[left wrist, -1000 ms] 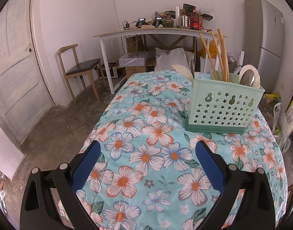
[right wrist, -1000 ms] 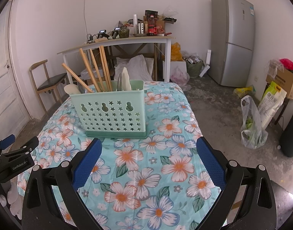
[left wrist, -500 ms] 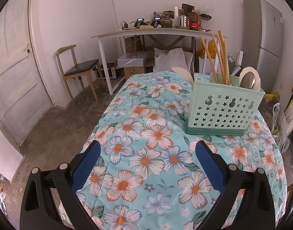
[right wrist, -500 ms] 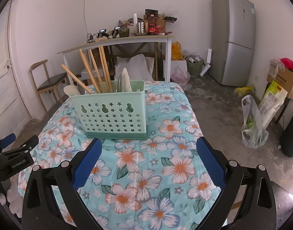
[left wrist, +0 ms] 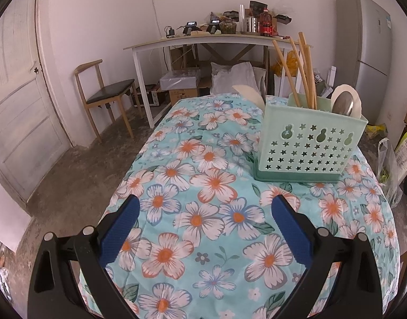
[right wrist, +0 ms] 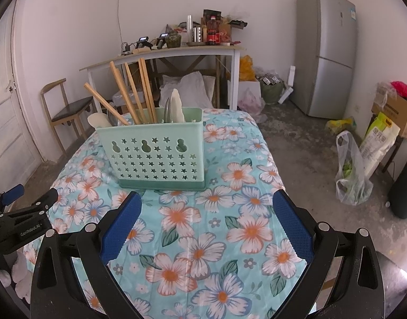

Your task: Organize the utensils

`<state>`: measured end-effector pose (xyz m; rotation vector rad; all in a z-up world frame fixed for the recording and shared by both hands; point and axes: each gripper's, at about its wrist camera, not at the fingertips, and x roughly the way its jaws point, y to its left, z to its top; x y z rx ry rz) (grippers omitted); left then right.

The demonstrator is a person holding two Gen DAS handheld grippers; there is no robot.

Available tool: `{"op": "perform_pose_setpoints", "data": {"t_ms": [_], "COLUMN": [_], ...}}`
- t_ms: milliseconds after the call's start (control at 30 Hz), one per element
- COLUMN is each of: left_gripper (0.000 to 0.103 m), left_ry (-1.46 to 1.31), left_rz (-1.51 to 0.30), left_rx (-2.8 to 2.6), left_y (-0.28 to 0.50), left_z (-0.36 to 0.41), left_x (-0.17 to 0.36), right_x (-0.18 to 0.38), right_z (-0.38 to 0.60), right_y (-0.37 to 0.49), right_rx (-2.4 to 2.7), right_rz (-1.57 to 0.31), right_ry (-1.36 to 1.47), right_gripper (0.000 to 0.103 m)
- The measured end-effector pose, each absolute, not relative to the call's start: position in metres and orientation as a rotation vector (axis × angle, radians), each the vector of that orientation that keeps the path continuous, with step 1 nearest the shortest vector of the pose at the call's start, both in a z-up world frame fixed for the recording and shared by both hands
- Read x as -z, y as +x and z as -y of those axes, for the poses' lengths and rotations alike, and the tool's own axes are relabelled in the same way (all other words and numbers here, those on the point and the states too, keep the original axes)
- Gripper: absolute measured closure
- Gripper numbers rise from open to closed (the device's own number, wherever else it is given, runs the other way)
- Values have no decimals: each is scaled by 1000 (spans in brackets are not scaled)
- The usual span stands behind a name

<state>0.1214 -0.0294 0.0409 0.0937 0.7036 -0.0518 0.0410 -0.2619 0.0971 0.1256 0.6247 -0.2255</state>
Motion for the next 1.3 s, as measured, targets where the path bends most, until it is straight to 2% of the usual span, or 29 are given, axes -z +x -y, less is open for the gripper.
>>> {"op": "perform_pose_setpoints", "data": {"t_ms": [1300], "left_gripper": [6], "left_ry": [67], "left_rz": [-692], "left_rx": [59], "left_y": [105], "left_z": [16], "left_x": [-46], "right_x": [-109], "right_z": [251], "right_y": [28], "right_rx": [234], "right_rz": [-584], "right_ry": [123], "right_gripper": [8]}}
